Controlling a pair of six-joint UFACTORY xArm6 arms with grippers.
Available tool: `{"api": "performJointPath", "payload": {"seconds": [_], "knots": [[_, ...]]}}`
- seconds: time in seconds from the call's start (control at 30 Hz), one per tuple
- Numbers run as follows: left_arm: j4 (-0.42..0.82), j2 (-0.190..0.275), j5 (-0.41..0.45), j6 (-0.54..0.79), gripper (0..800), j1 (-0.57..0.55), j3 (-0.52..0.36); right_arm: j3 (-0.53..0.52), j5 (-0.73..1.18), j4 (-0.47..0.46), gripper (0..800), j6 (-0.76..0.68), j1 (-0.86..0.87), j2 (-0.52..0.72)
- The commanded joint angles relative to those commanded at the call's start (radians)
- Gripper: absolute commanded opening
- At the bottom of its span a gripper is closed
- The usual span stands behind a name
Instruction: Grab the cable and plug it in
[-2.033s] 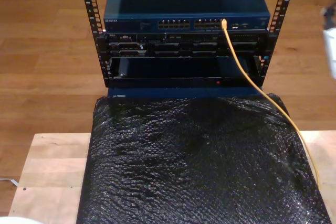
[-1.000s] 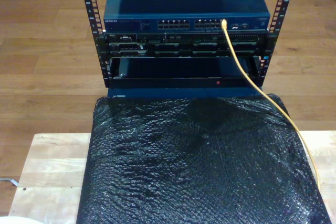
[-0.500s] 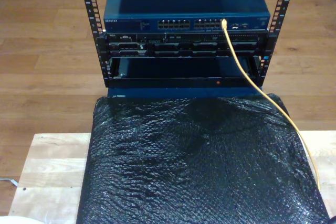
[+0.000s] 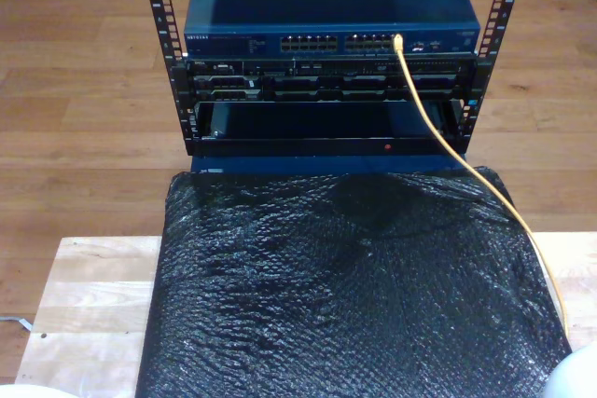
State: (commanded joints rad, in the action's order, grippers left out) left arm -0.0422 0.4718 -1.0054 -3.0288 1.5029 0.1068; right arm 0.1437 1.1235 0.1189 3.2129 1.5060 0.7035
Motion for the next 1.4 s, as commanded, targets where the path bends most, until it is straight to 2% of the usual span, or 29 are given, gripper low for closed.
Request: {"api": "performJointPath", "payload": {"seconds": [0.7,1.4], "knots": [[0.000,0.000,0.000,0.000,800,0.000,0.000,-0.153,-0.276,0.005,798,0.034,-0.003,-0.046],[0.000,0.000,0.000,0.000,800,0.000,0.000,-0.163,-0.279,0.003,798,0.032,0.002,-0.029]]}}
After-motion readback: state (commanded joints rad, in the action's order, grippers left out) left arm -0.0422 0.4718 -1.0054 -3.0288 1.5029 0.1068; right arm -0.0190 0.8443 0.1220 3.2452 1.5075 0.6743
